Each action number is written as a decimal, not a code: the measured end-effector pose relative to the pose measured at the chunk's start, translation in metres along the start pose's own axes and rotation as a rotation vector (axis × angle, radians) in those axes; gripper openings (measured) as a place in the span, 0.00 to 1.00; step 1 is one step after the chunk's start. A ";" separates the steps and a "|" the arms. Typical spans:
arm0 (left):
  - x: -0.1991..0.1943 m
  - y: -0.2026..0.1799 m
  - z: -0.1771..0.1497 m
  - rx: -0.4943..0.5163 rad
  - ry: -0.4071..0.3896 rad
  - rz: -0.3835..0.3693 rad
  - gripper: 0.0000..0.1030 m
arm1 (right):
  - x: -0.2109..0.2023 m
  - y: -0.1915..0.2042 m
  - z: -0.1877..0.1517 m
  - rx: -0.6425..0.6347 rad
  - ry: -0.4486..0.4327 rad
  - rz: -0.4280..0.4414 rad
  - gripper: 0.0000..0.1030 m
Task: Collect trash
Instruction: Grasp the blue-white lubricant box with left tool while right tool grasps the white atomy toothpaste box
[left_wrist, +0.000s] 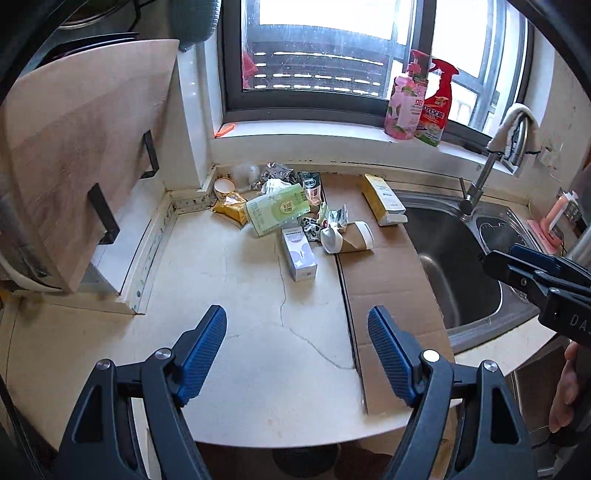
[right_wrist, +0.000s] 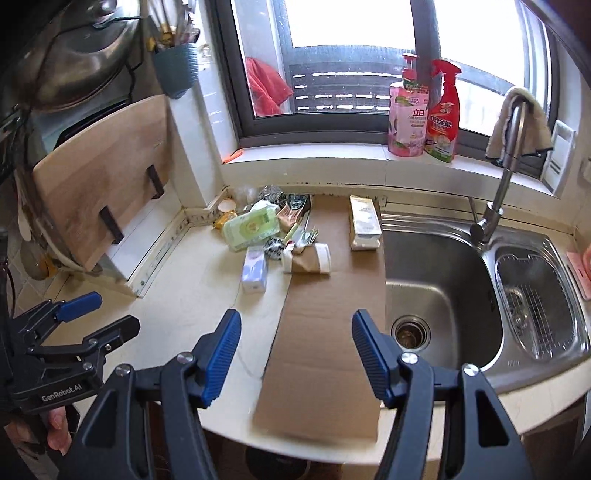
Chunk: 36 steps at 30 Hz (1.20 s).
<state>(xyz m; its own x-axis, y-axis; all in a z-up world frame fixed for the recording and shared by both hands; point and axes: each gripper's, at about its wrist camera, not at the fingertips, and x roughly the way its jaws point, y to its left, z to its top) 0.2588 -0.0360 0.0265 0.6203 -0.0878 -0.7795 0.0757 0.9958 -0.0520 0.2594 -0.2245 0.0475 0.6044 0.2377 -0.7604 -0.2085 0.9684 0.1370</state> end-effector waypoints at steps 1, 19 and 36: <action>0.011 -0.003 0.009 -0.010 0.009 0.008 0.75 | 0.007 -0.009 0.010 0.008 0.010 0.019 0.66; 0.232 -0.012 0.077 -0.132 0.282 0.137 0.70 | 0.206 -0.125 0.098 0.131 0.185 0.045 0.77; 0.306 0.011 0.074 -0.250 0.374 0.189 0.59 | 0.291 -0.126 0.108 0.093 0.238 0.000 0.77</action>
<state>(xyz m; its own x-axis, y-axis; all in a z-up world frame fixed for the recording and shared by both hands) 0.5072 -0.0543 -0.1666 0.2785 0.0650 -0.9582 -0.2293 0.9734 -0.0006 0.5448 -0.2686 -0.1228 0.4044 0.2238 -0.8868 -0.1305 0.9738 0.1863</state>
